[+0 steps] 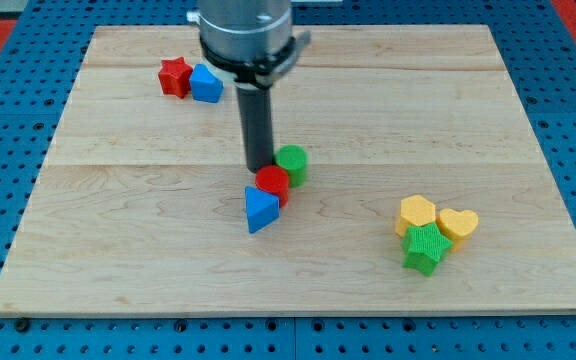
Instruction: Push the green circle closer to yellow hexagon
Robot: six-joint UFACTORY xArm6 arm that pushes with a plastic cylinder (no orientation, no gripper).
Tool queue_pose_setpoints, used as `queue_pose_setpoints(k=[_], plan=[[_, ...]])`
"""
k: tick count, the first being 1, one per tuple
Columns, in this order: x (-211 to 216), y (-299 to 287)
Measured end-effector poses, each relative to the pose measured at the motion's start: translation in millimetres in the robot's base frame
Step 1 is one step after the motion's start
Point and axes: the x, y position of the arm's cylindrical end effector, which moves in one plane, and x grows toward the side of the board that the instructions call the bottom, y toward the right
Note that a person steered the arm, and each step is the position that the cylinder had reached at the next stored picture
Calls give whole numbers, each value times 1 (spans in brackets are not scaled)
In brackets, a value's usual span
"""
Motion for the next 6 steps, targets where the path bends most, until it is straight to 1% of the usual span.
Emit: queue_pose_setpoints(k=[1,2,3,4,5,6], plan=[[-1,44],[-39,27],[-20,62],[16,95],[15,108],[-22,55]])
